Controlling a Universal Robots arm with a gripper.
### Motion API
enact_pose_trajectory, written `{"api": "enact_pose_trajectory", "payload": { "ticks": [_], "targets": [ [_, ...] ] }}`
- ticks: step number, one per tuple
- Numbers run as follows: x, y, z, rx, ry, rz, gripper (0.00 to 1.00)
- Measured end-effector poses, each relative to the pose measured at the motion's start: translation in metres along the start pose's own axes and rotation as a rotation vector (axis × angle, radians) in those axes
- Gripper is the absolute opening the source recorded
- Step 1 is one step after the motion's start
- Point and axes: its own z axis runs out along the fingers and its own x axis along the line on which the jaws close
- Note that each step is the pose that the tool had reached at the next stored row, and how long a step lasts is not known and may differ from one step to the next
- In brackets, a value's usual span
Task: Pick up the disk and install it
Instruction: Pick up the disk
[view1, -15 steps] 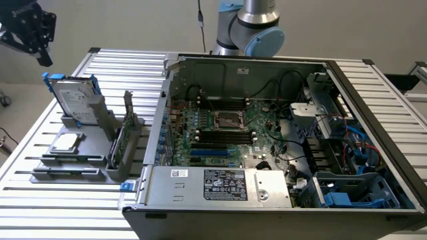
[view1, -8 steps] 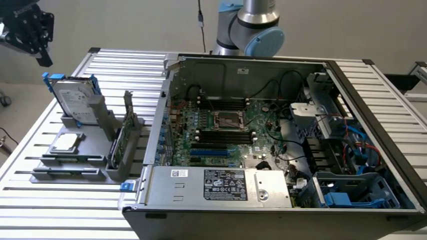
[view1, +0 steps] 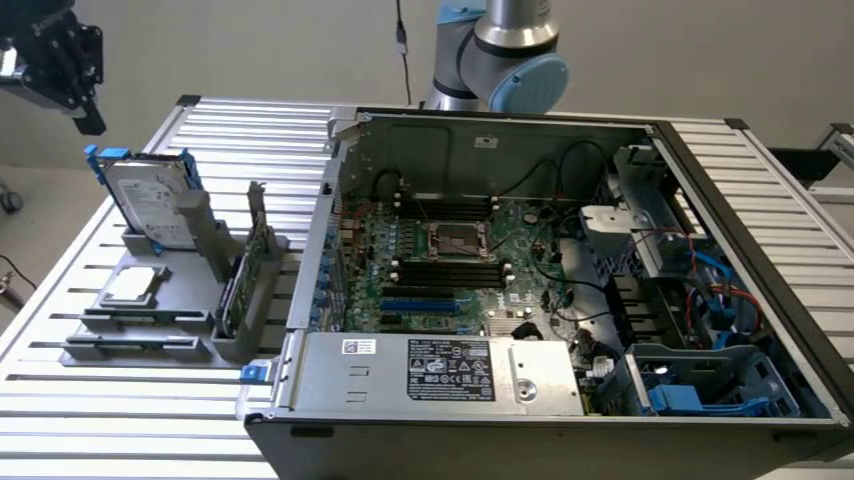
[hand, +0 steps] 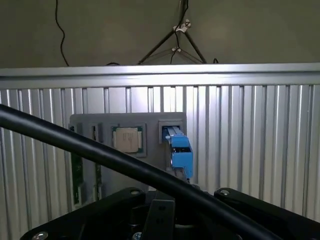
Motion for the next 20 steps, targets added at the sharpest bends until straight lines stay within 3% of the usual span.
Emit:
{"api": "enact_pose_trajectory", "payload": {
  "ticks": [5,10,12,15,20],
  "targets": [
    [-0.001,-0.0004,0.0037,0.0014,0.0013,-0.05,0.11],
    [-0.001,-0.002,0.0054,0.0023,0.0016,-0.068,0.12],
    [-0.001,-0.0022,0.0061,0.0022,0.0017,-0.068,0.18],
    [-0.001,-0.0023,0.0085,0.0021,0.0015,-0.069,0.36],
    [-0.002,-0.0025,0.0144,0.0022,-0.0004,-0.069,0.48]
  ]
}}
